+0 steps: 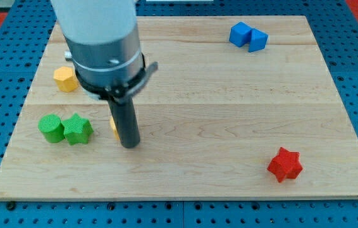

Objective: Slide yellow heart towards center left

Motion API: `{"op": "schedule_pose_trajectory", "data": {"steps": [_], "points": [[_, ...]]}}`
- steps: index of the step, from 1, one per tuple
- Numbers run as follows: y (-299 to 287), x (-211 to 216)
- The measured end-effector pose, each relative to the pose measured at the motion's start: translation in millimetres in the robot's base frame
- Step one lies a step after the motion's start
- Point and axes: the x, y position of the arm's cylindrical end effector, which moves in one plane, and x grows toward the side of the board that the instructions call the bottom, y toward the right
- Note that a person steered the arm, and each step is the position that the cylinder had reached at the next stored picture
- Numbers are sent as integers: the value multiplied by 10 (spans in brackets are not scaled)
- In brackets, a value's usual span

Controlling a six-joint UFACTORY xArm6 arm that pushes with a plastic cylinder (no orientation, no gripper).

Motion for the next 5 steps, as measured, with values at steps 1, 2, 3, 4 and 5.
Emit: {"op": "schedule_pose_trajectory", "data": {"steps": [1, 2, 3, 4, 5], "points": [[-183, -377], [-82, -638], [-292, -825], [-651, -842], [-347, -694]]}}
